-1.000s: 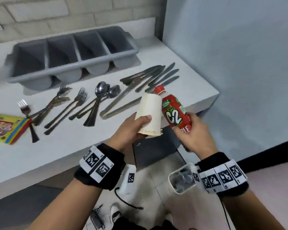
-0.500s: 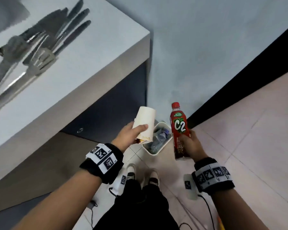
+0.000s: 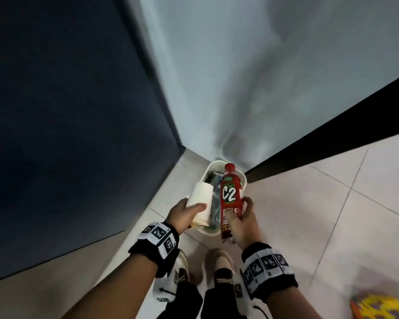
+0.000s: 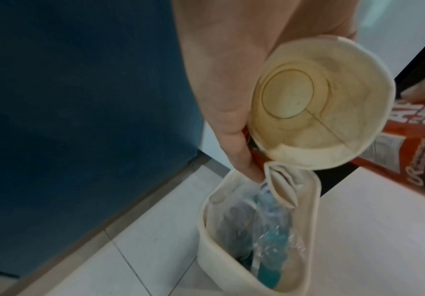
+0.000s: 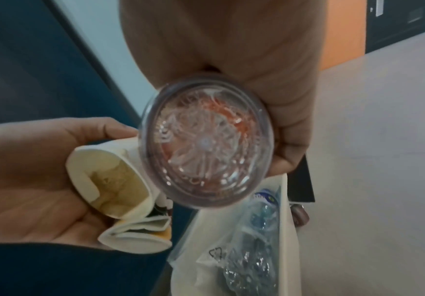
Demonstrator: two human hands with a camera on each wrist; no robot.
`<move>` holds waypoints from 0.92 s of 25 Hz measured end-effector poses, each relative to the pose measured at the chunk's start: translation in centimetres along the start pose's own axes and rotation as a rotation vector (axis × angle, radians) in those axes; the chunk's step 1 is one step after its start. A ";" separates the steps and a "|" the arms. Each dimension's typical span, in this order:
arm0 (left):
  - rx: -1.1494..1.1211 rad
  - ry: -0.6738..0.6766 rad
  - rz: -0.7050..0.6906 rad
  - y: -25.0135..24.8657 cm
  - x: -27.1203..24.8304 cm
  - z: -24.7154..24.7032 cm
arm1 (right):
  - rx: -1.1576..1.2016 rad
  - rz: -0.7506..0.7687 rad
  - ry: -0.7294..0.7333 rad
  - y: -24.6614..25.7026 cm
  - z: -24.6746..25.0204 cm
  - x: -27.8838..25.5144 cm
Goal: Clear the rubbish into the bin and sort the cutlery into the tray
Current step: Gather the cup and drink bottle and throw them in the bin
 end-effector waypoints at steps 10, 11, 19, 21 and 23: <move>0.304 -0.104 -0.078 5.1 12.6 -4.7 | -0.298 -0.028 0.153 -4.3 -5.0 11.2; 0.343 -0.113 -0.084 5.4 13.0 -4.9 | -0.378 -0.027 0.186 -4.2 -5.1 11.6; 0.652 -0.198 -0.032 4.9 12.8 -5.3 | -0.702 0.059 0.155 -2.9 -6.0 12.5; 0.708 -0.240 -0.053 4.3 12.3 -5.1 | -0.686 0.044 0.168 -3.0 -5.8 12.5; 0.672 -0.282 -0.097 3.6 12.1 -4.9 | -0.603 0.072 0.149 -3.3 -5.2 12.1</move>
Point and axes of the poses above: each hand's wrist, its own x-axis towards the middle knuckle, its own z-axis out of the back of the hand, y = z × x, the point moved 2 cm from there along x, towards the middle knuckle, and after that the axes turned 2 degrees about -z, right-handed, at the moved point
